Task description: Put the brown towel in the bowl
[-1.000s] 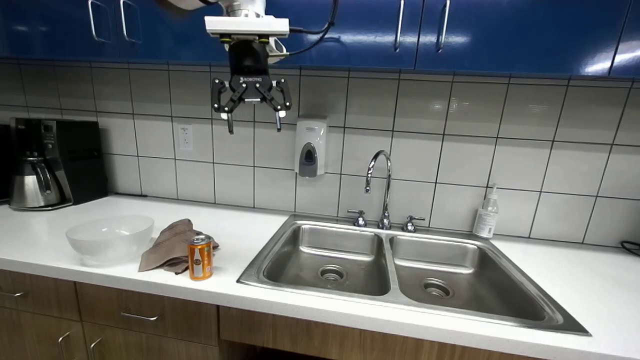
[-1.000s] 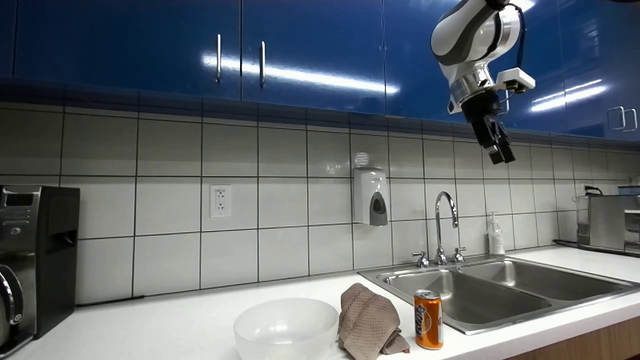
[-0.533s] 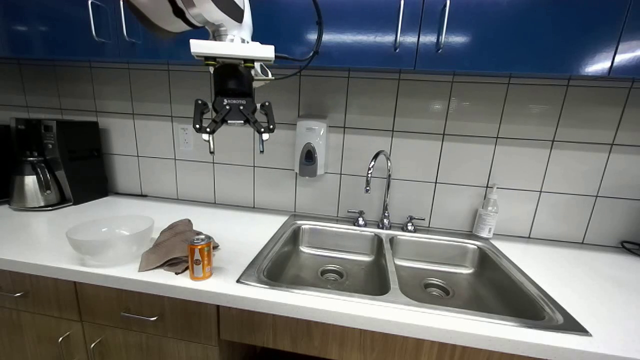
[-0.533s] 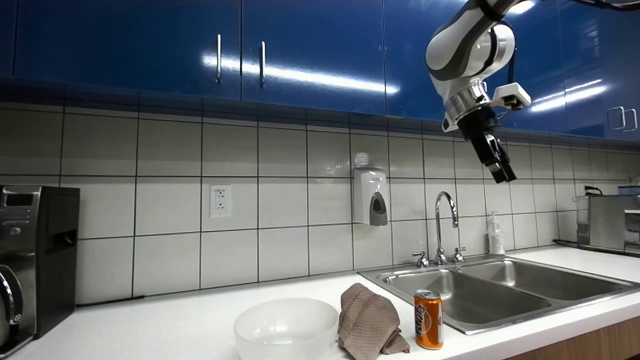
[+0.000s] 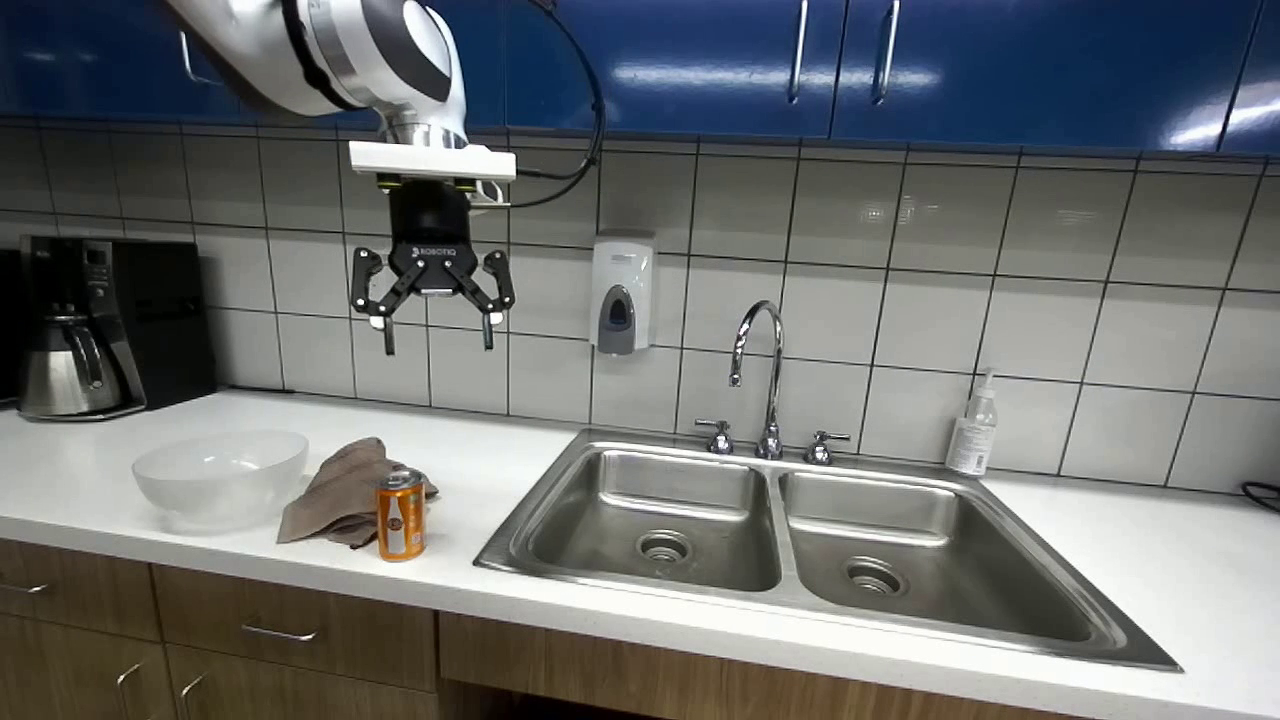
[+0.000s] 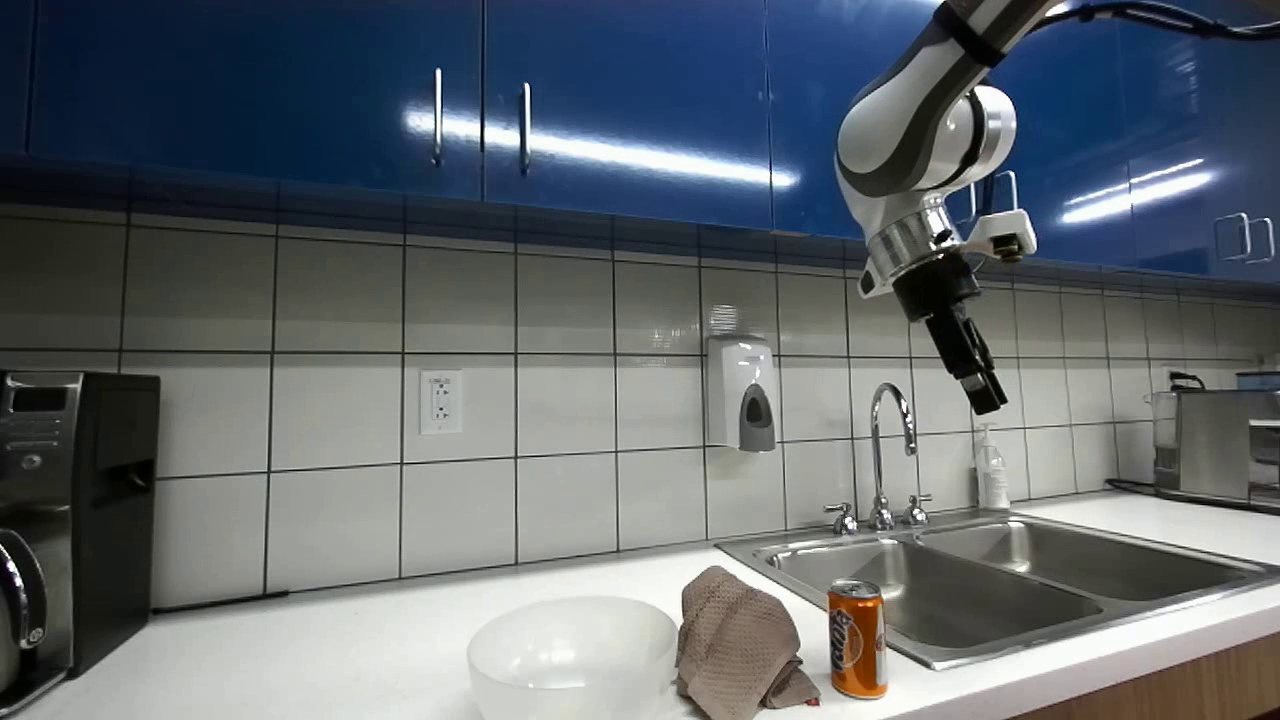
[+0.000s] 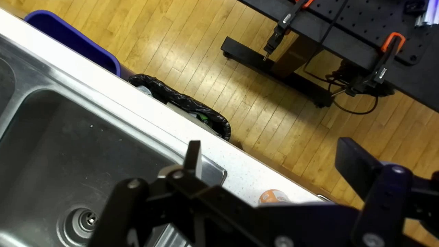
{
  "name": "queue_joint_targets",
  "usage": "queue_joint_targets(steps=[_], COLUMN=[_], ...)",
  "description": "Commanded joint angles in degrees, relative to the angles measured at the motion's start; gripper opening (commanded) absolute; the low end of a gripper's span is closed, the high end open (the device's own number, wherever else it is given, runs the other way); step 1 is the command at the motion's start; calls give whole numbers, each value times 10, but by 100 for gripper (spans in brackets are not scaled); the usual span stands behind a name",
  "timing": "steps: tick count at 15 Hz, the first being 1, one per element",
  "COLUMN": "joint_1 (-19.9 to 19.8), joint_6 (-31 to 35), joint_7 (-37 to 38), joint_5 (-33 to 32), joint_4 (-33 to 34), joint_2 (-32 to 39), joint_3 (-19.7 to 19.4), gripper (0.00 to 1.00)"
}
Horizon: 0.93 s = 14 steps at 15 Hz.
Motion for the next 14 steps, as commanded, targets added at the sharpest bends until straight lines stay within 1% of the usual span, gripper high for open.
queue_joint_targets(steps=[1, 8, 14], joint_1=[5, 21, 30], joint_6=[38, 83, 111], joint_7=[-32, -69, -71], joint_5=[16, 31, 34], joint_4=[-22, -21, -6], joint_2=[-3, 40, 73], joint_3=[9, 27, 54], gripper=[100, 100, 100])
